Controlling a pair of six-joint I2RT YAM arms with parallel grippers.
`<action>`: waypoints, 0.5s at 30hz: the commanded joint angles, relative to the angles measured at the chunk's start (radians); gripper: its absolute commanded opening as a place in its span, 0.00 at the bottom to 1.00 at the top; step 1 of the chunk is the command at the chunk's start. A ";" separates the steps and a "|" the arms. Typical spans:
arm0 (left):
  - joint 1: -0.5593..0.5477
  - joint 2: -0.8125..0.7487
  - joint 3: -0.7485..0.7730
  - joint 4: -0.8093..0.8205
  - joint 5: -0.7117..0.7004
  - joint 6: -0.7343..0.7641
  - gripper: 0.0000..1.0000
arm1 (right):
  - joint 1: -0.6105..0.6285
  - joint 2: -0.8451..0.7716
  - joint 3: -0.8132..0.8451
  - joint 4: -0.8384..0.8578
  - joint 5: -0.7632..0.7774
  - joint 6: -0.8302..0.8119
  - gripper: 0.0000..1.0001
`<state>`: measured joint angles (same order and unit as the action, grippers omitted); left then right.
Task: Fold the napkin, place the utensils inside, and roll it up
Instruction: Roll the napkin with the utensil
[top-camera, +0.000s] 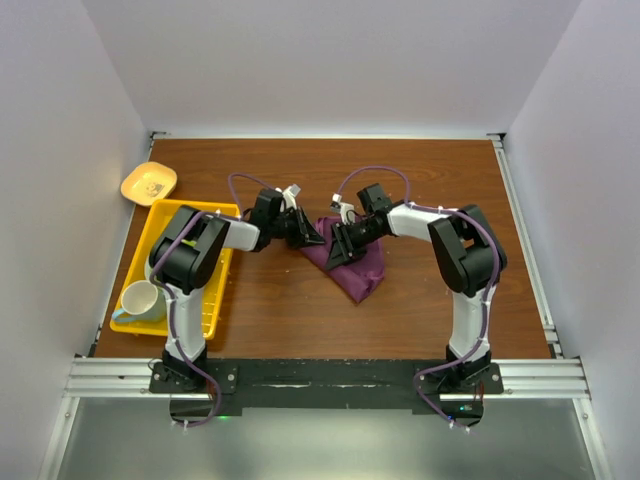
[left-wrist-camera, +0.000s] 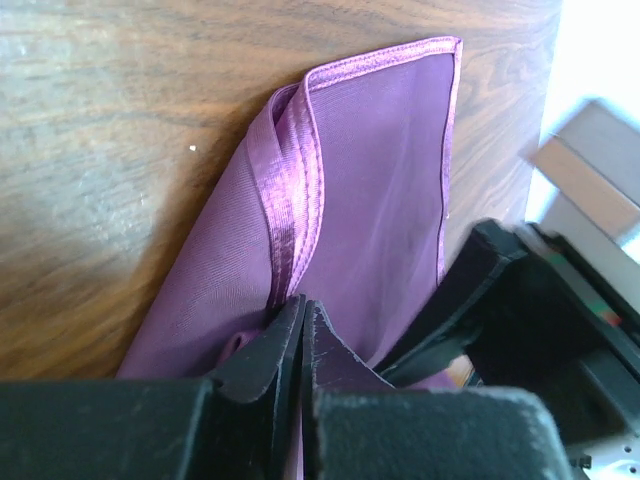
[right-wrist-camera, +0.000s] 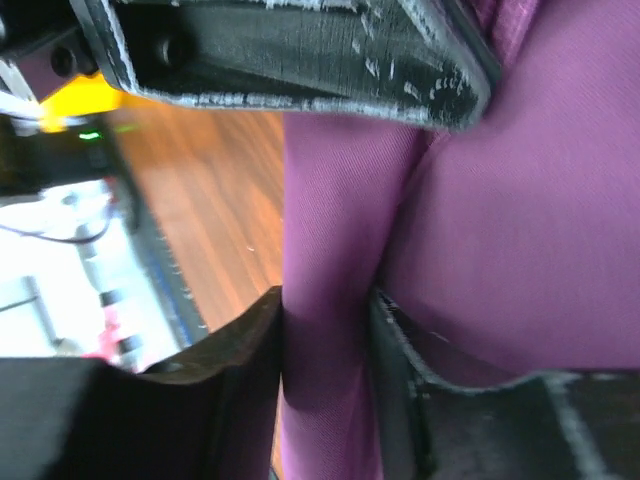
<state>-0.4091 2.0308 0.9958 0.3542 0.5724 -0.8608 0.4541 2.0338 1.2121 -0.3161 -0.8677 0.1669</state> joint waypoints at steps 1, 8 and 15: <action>-0.002 0.048 0.012 -0.092 -0.065 0.075 0.06 | 0.012 -0.095 0.046 -0.205 0.206 -0.096 0.48; -0.002 0.057 0.007 -0.096 -0.057 0.092 0.05 | 0.014 -0.222 -0.049 -0.249 0.294 -0.125 0.51; -0.002 0.063 0.018 -0.115 -0.055 0.095 0.05 | 0.018 -0.300 -0.189 -0.213 0.391 -0.155 0.46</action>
<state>-0.4126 2.0422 1.0134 0.3458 0.5781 -0.8333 0.4675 1.7634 1.0752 -0.5182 -0.5652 0.0589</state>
